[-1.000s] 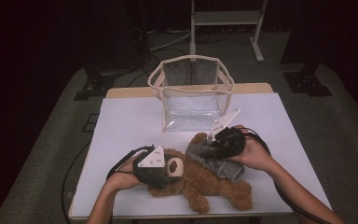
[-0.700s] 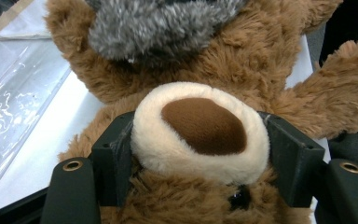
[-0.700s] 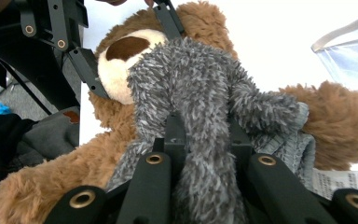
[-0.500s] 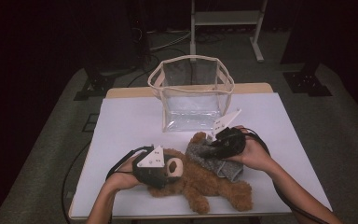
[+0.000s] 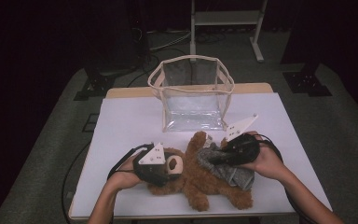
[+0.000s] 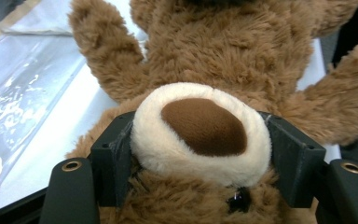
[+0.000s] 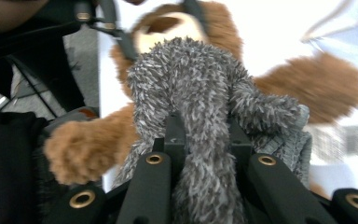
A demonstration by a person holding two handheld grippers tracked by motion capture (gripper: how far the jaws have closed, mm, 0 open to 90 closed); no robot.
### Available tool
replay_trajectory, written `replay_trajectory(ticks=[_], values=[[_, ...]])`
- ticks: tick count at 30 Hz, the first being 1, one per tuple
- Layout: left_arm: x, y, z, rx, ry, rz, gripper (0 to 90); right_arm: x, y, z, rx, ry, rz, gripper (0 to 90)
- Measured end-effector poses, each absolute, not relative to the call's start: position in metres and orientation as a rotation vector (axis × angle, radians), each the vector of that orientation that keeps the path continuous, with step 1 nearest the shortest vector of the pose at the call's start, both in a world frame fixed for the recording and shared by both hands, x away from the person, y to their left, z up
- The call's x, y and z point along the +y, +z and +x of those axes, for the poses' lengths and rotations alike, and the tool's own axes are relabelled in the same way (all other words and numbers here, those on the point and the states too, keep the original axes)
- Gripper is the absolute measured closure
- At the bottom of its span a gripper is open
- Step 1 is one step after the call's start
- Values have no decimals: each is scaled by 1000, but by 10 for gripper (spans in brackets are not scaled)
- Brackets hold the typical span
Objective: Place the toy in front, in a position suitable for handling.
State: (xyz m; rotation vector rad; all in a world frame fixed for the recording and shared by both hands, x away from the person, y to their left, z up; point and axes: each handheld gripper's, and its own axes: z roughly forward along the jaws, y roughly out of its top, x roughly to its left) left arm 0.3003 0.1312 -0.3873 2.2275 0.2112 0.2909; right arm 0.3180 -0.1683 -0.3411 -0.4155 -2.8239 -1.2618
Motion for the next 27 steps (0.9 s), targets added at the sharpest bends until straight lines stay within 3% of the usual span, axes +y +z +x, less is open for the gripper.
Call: replay_trajectory(ticks=[5, 17, 27], values=[[131, -385, 304, 254, 311, 2216, 311, -152, -345, 310, -2848, -1230, -344, 758], [142, -380, 306, 276, 343, 2189, 344, -174, -354, 326, -2768, -1279, -490, 760], [139, -383, 309, 314, 342, 2177, 361, -117, -347, 313, -2824, -1179, -275, 761]])
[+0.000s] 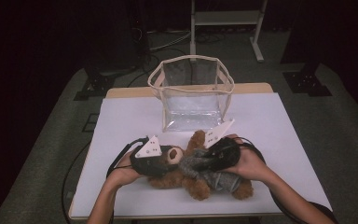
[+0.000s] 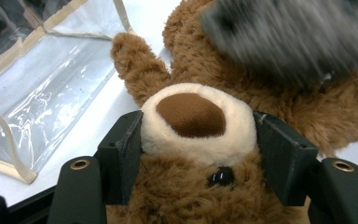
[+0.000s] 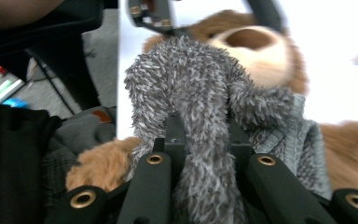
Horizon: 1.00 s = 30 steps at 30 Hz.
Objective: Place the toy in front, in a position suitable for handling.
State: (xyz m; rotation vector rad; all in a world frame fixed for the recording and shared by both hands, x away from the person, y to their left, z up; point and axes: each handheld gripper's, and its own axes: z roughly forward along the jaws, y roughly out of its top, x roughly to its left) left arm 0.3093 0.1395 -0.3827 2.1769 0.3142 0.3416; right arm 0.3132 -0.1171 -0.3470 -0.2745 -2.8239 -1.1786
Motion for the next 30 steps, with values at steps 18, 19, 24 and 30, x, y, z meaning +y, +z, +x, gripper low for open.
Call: replay_trajectory(ticks=[18, 19, 24, 30], values=[[138, -382, 312, 340, 340, 2179, 359, -129, -366, 283, -2864, -1086, -230, 764], [138, -382, 312, 341, 339, 2179, 357, -127, -365, 283, -2868, -1091, -216, 764], [138, -384, 312, 336, 336, 2176, 355, -113, -367, 285, -2866, -1084, -169, 764], [140, -384, 311, 326, 331, 2175, 354, -123, -366, 281, -2886, -1085, -172, 763]])
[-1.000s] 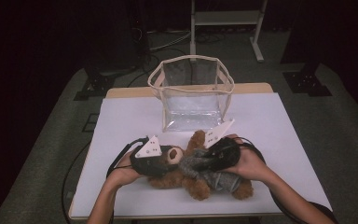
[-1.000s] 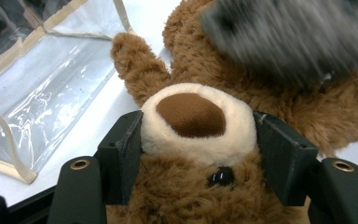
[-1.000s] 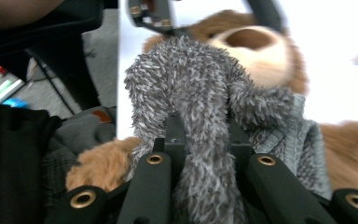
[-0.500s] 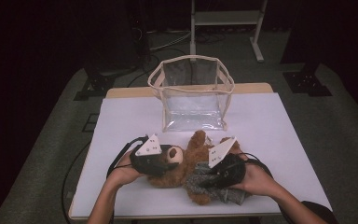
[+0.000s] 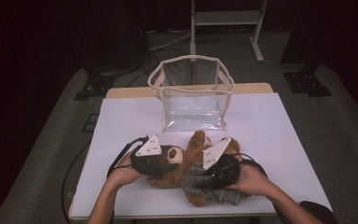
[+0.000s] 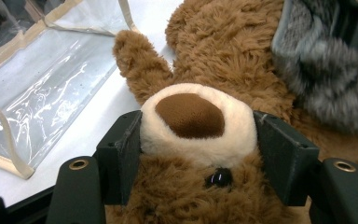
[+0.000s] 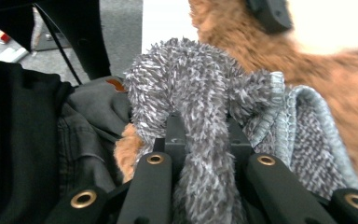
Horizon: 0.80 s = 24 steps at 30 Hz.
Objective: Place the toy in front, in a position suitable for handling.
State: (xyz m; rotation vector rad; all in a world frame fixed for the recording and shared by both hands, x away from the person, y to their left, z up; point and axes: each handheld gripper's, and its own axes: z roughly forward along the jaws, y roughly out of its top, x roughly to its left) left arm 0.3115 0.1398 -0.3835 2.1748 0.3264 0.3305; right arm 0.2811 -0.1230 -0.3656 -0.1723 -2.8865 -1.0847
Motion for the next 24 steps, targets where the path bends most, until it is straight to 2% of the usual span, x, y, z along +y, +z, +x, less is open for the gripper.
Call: replay_trajectory(ticks=[10, 24], values=[[138, -383, 309, 310, 326, 2188, 351, -172, -345, 287, -2926, -1195, -340, 762], [139, -379, 300, 210, 305, 2247, 352, -162, -340, 320, -2905, -1241, -385, 759]])
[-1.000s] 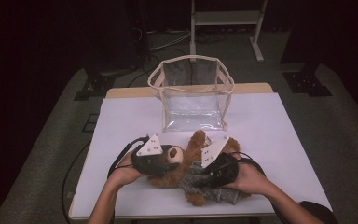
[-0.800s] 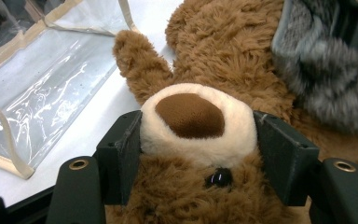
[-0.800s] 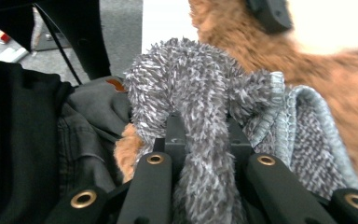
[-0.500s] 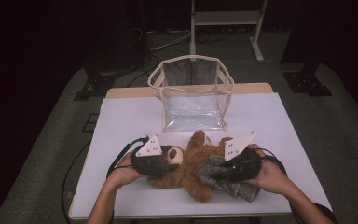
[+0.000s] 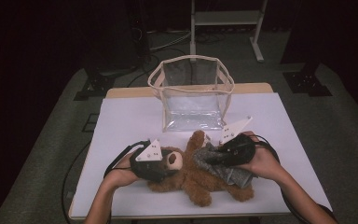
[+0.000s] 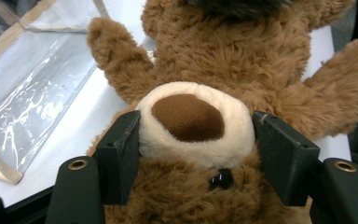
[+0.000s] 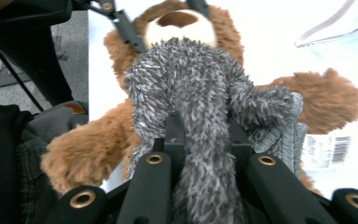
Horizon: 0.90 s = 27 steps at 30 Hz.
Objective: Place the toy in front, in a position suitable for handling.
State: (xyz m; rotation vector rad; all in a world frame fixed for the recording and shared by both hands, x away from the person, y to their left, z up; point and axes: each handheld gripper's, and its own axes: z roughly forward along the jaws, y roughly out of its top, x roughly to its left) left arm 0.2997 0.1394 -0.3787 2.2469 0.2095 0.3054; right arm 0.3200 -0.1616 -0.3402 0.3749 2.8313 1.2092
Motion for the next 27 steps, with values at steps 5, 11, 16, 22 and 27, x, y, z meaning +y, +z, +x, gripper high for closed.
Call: replay_trajectory(ticks=[5, 11, 16, 22, 27], values=[[140, -375, 296, 166, 295, 2271, 351, -172, -340, 329, 2807, 1234, 466, 759], [142, -370, 298, 171, 261, 2235, 358, -171, -350, 325, 2846, 1240, 451, 758], [138, -366, 296, 154, 240, 2196, 365, -171, -353, 318, 2864, 1263, 427, 759], [133, -373, 295, 142, 197, 2231, 399, -170, -350, 310, 2868, 1275, 390, 759], [133, -374, 293, 117, 183, 2251, 405, -170, -342, 321, 2820, 1279, 415, 759]])
